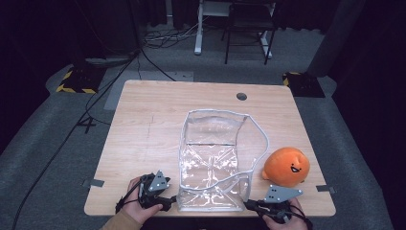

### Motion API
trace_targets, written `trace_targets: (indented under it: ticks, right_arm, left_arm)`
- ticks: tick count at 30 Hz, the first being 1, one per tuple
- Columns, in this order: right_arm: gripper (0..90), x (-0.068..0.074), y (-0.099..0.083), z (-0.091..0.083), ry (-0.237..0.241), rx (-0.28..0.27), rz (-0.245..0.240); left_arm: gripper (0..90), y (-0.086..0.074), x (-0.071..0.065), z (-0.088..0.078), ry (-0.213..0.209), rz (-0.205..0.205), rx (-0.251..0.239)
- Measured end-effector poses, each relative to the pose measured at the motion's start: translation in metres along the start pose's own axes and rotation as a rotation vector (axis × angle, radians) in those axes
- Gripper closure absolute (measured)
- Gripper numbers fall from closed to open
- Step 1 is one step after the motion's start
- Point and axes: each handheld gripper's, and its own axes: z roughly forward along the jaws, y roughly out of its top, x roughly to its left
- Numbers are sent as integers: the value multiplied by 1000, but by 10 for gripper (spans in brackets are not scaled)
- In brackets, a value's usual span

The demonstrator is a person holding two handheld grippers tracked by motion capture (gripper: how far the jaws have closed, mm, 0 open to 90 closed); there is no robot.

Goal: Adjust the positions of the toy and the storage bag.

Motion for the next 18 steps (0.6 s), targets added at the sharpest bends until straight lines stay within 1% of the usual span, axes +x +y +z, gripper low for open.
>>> trace_targets:
  ticks: [1,2,3,4,6,13,17,18]
  right_arm:
    - [876,0,-1,-2,-1,1,1]
    - [876,1,-3,-3,-1,3,2]
    - [876,1,-4,-5,-2,3,6]
    - [876,1,-5,-6,0,2,7]
    - [876,2,-7,-8,0,3,11]
    - [872,5,-11,-10,9,-7,19]
    - [821,4,-11,-12,7,-7,22]
    - [805,3,-11,-13,8,-9,29]
  left_arm:
    - [303,0,0,0,3,2,1]
    - [303,0,0,0,0,-4,5]
    - [303,0,1,0,7,0,2]
    - [303,-1,1,0,3,-3,3]
    - [303,-2,2,0,7,-10,1]
    - [303,-3,7,-3,10,-28,-7]
    - [303,-3,12,-3,18,-34,-11]
    - [303,-3,14,-3,20,-33,-12]
